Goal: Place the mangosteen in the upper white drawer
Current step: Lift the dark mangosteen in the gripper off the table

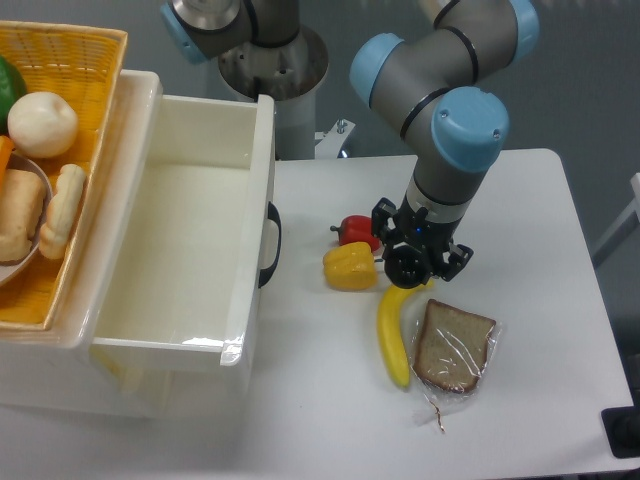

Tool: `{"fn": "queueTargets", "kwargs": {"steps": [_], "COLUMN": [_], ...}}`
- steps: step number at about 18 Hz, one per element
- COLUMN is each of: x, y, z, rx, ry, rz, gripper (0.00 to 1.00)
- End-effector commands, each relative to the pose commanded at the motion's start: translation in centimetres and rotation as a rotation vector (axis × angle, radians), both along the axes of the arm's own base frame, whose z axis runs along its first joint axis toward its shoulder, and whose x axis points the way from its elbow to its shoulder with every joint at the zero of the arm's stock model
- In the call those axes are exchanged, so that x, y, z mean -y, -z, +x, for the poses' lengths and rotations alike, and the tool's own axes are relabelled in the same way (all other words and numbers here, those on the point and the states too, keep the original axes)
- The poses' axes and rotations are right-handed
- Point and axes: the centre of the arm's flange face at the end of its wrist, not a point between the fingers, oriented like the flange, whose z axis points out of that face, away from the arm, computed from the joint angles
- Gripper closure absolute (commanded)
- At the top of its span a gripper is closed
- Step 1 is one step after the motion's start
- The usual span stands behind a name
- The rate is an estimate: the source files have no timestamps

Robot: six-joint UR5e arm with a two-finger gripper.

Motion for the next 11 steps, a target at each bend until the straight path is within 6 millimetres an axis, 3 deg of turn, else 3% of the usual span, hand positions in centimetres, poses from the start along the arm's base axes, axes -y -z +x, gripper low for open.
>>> {"fn": "queueTargets", "kwargs": {"steps": [1, 8, 11], "x": [-0.1, 0.9, 1.2], "y": [0.4, -2.2, -4.7], "z": [0.4, 0.4, 1.0], "rx": [0.005, -0.015, -0.025], "ry": [0.005, -0.049, -0.147], "rz": [0.000, 0.019, 0.036], "gripper": [0.59, 0.59, 0.59]}}
